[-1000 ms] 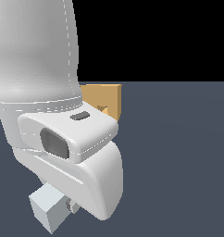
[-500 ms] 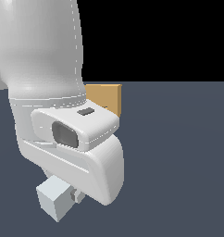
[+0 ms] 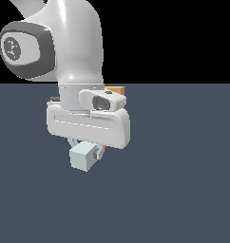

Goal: Insert the peg into the horizontal hole in a box.

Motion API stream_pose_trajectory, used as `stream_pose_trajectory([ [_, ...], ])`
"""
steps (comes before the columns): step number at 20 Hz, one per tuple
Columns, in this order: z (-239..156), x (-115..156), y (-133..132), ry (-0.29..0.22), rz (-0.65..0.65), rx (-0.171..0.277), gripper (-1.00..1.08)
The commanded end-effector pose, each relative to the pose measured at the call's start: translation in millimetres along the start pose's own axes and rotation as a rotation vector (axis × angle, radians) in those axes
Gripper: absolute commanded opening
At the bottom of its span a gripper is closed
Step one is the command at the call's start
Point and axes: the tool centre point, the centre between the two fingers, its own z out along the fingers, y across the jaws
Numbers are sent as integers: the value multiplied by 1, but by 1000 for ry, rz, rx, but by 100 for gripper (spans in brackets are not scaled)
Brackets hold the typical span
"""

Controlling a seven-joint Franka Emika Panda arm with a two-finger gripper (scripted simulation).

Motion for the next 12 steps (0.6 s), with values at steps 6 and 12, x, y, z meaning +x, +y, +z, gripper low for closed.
stream_pose_trajectory([
  [6, -15, 88, -34, 1, -138, -3, -100],
  [12, -20, 122, -51, 1, -193, -3, -100],
])
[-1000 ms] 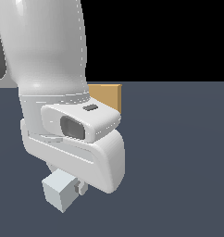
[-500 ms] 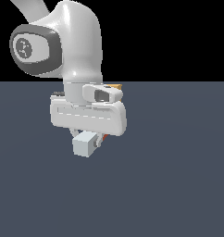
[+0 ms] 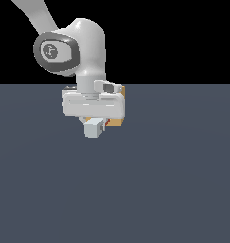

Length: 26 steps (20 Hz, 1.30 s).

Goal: Insert the peg into the horizontal hole in a box.

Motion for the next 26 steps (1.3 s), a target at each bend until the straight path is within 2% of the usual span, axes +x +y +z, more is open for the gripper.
stream_pose_trajectory([
  [1, -3, 10, -2, 1, -13, -3, -100],
  [17, -3, 15, -2, 1, -20, -1, -100],
  [21, -3, 30, -3, 1, -20, -1, -100],
  [26, -4, 66, -4, 2, -20, -3, -100],
])
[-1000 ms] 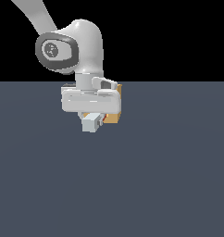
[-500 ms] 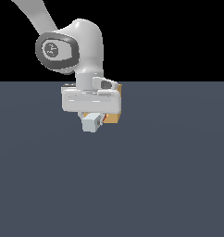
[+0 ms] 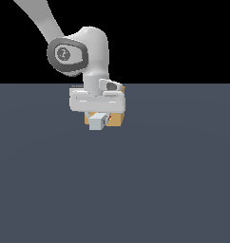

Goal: Insert the peg into the horizontal hole in a box.

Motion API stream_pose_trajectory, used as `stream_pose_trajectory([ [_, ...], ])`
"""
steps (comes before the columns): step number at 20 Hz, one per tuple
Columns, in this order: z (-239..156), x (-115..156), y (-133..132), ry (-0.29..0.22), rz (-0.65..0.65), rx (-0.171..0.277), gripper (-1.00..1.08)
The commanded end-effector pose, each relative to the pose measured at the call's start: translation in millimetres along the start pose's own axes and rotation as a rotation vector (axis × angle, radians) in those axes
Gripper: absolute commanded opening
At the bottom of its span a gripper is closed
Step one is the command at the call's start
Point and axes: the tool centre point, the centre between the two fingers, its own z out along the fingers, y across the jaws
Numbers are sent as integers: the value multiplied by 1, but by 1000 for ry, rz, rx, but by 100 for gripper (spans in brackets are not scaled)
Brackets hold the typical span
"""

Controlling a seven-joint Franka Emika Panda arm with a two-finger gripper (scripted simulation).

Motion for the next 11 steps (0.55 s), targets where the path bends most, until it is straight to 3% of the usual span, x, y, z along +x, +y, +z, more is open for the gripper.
stream_pose_trajectory([
  [1, -2, 20, 0, 2, -1, -3, -100],
  [6, -2, 47, 1, 2, -1, -5, -100],
  [11, -2, 55, 2, 2, -1, -5, -100],
])
